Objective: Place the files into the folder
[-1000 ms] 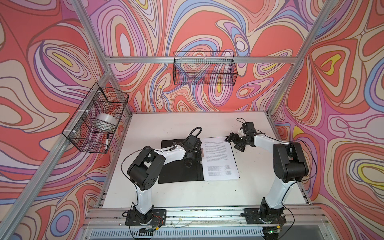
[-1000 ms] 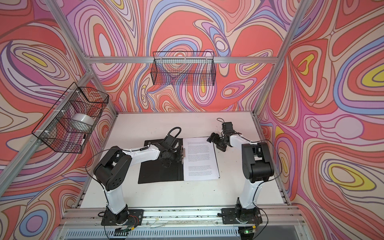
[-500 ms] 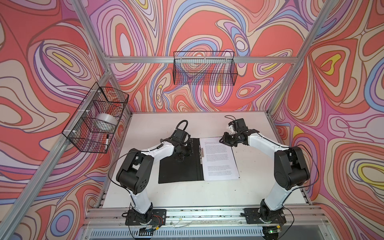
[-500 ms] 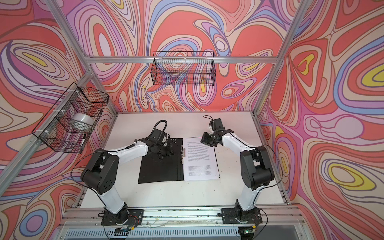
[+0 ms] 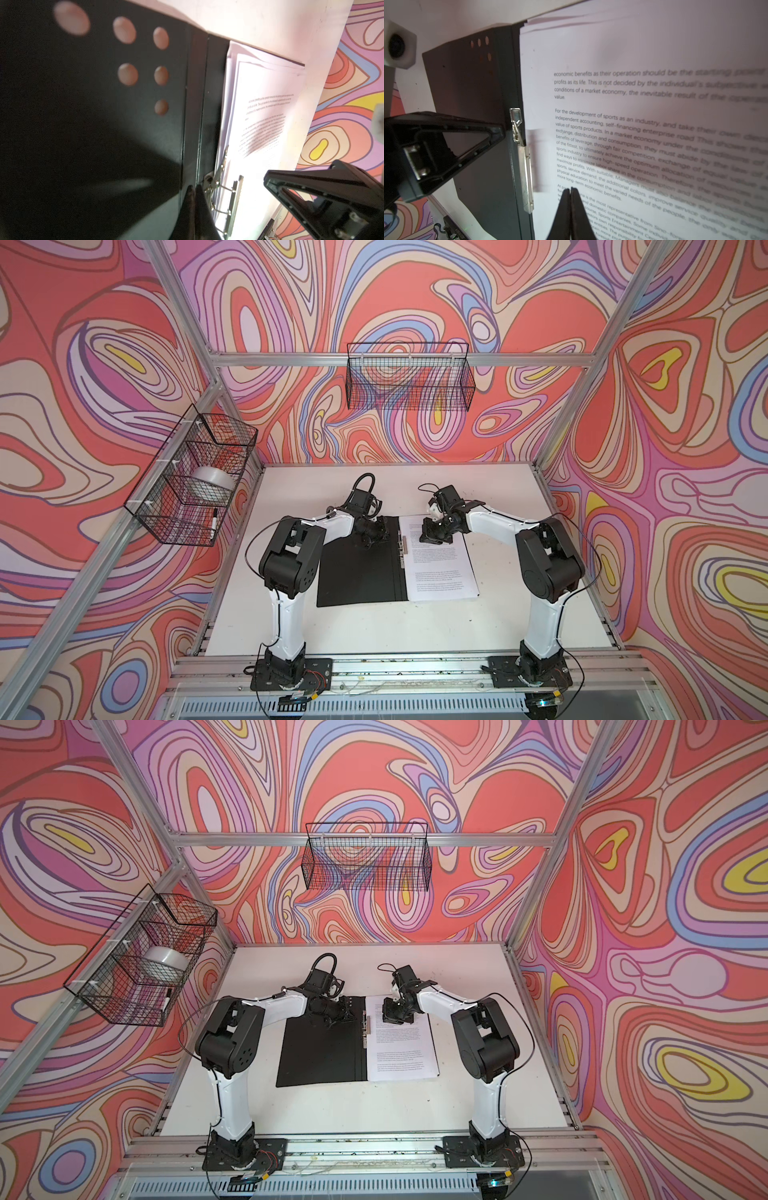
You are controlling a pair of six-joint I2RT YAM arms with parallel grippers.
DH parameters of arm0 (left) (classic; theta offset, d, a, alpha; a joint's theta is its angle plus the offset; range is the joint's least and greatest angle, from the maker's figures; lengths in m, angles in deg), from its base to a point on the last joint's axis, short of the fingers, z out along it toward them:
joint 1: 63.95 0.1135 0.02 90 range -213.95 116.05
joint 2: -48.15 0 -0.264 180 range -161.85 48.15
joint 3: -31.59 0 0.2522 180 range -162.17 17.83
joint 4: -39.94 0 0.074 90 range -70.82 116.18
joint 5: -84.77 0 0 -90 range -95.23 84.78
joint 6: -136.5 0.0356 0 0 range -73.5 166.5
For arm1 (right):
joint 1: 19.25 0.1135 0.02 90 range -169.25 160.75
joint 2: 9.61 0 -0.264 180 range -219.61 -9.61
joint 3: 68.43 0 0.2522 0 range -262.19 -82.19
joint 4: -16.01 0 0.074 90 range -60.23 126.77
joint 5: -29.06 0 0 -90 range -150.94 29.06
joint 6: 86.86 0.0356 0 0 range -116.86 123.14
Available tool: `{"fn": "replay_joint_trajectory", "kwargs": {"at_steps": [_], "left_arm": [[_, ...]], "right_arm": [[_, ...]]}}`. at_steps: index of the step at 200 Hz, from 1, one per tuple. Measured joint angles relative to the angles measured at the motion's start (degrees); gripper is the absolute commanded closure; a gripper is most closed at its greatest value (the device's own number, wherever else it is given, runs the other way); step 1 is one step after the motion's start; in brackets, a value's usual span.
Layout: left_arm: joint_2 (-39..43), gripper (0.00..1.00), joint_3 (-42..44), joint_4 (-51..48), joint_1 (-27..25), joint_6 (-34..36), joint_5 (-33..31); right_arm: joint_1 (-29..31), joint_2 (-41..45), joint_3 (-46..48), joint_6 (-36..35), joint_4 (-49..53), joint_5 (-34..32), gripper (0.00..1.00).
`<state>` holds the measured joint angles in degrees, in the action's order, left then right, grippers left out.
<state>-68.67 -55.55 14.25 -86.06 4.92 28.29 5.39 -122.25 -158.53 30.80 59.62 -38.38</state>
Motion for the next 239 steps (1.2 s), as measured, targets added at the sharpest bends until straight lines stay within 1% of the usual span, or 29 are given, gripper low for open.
{"fn": "replay_joint_trajectory", "kwargs": {"at_steps": [42,75,193,239], "left_arm": [[-3.8,0.95,-3.1,1.3,0.3,0.0,2.1],[-5.1,0.95,-3.9,2.5,0.4,0.0,3.7],[-6.6,0.94,-3.8,8.5,0.7,-1.7,10.1],[-6.0,0.95,-0.6,12.8,0.7,-3.7,11.9]], "right_arm": [[0.5,-1.7,-1.0,-0.3,1.3,-0.3,1.0],[0.6,-3.5,-1.7,-0.4,1.9,-0.5,1.0],[0.7,-4.9,-3.3,-0.4,3.0,-0.7,1.0],[0.7,-4.9,-3.3,-0.4,3.0,-0.6,1.0]]}}
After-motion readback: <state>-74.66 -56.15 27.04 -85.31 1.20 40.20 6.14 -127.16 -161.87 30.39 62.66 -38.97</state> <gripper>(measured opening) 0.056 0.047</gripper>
